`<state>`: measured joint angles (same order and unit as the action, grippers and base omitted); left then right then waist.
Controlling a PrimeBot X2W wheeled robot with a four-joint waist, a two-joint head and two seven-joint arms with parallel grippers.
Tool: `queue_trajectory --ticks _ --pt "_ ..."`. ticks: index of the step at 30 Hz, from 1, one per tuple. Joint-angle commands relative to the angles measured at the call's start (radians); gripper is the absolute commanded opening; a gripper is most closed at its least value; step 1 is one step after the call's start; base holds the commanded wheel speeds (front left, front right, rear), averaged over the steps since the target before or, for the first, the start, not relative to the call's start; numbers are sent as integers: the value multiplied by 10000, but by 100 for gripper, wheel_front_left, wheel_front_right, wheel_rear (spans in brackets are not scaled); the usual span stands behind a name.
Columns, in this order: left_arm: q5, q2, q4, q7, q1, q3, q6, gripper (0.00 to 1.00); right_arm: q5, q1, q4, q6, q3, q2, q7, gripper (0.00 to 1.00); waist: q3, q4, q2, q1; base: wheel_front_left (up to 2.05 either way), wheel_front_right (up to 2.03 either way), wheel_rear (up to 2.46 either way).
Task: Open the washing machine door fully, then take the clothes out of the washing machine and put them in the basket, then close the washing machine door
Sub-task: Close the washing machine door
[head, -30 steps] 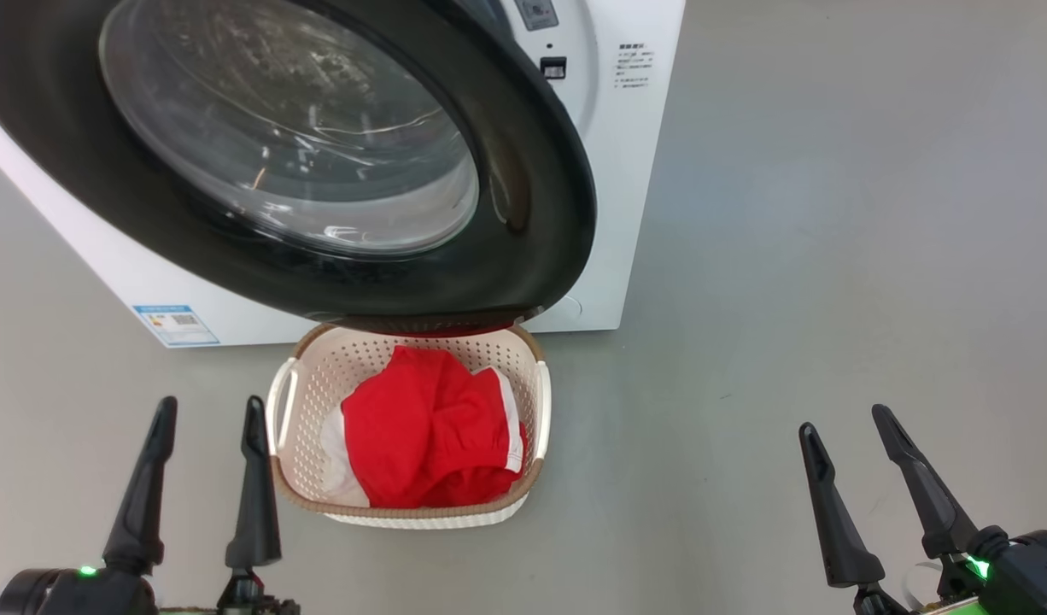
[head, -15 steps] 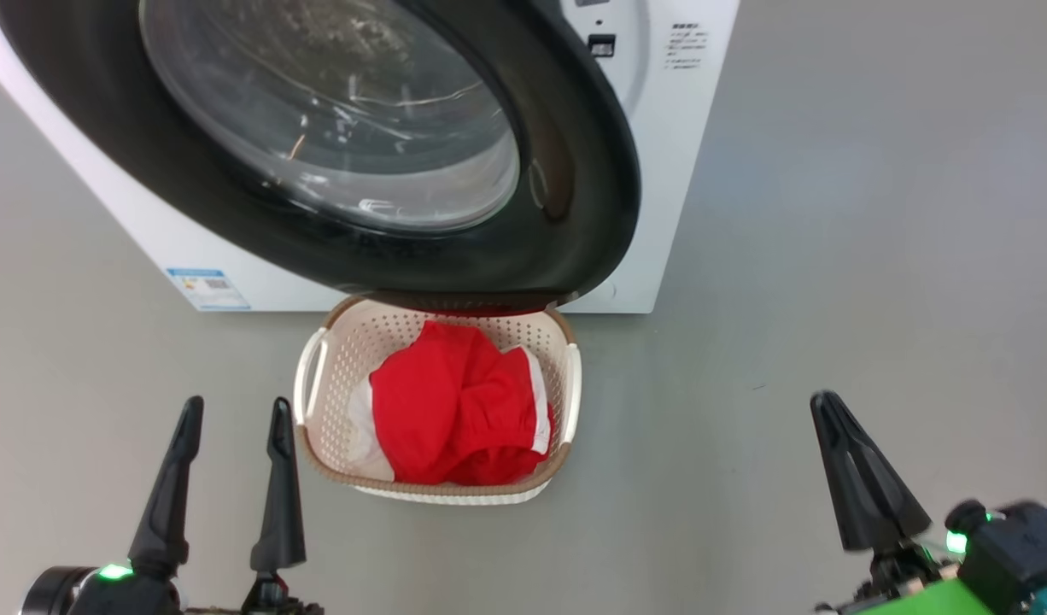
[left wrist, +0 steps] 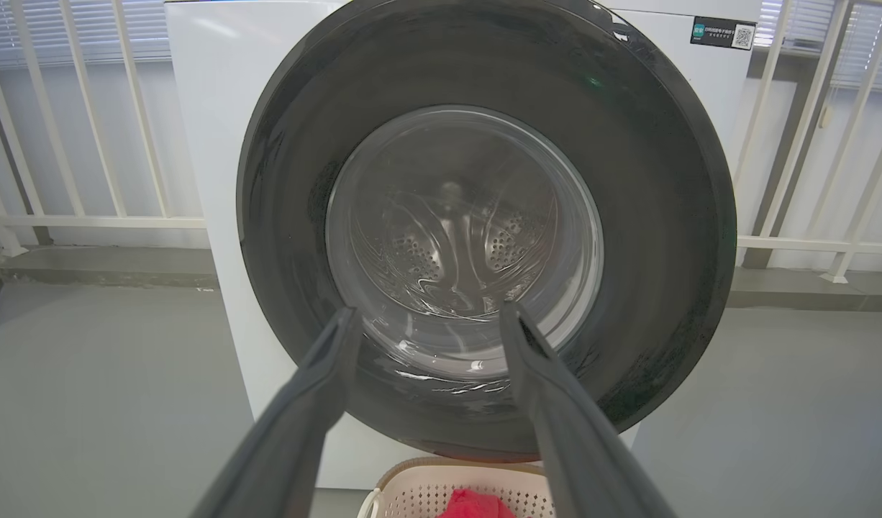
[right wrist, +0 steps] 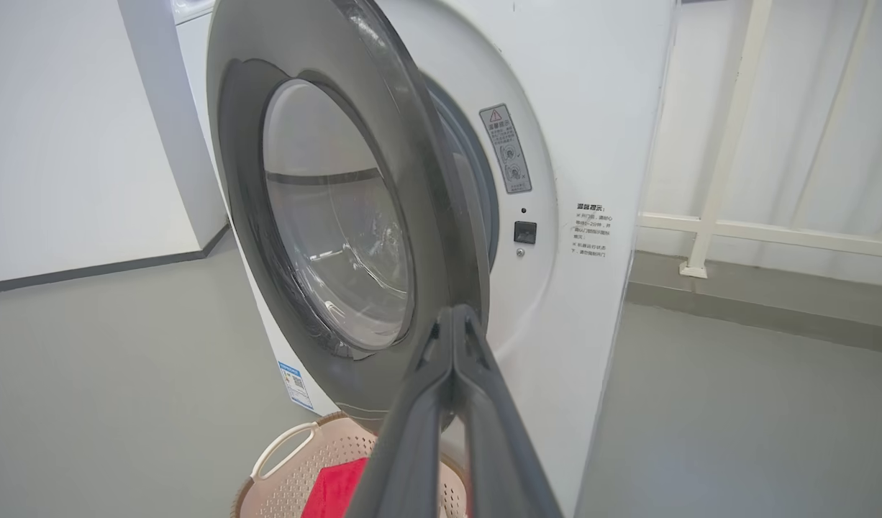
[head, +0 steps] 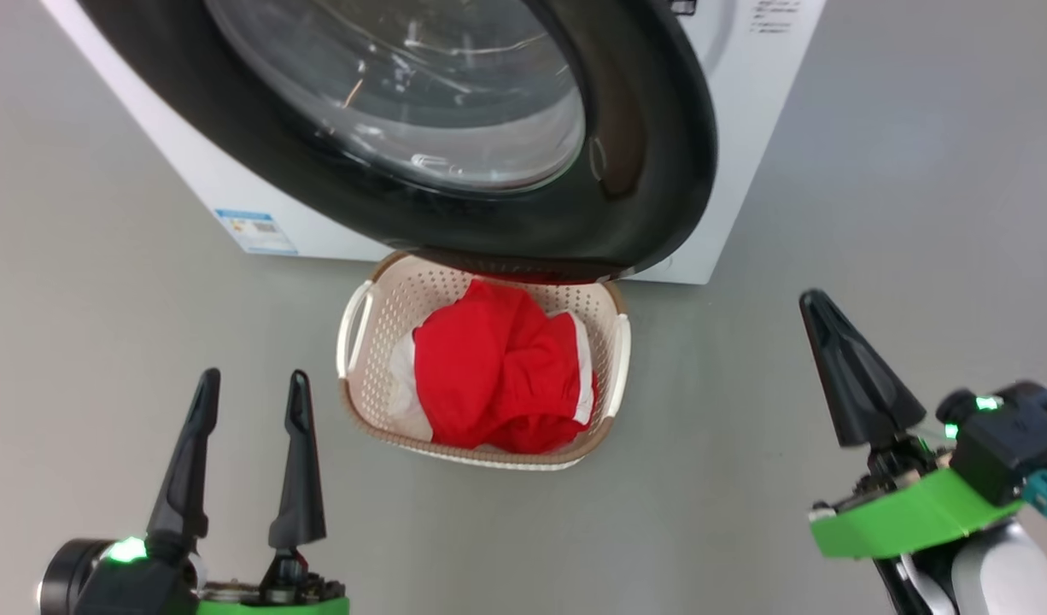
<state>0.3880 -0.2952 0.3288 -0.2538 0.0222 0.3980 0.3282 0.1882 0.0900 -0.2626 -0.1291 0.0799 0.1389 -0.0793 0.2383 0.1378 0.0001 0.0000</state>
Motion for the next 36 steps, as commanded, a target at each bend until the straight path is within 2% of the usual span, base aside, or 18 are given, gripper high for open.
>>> queue_trajectory --ticks 1,20,36 --pt "-159 -83 225 -80 422 -414 -113 100 117 511 -100 -16 349 140 56 0 278 264 -1 0 0 0 0" --pt "-541 583 37 -80 812 -523 -740 100 805 4247 2605 -16 1463 1427 -212 0 1458 1104 -1 0 0 0 0" --pt "-839 876 -20 -80 878 -701 -1061 100 1067 6256 4507 -16 1886 1925 -899 0 1906 1177 -1 0 0 0 0"
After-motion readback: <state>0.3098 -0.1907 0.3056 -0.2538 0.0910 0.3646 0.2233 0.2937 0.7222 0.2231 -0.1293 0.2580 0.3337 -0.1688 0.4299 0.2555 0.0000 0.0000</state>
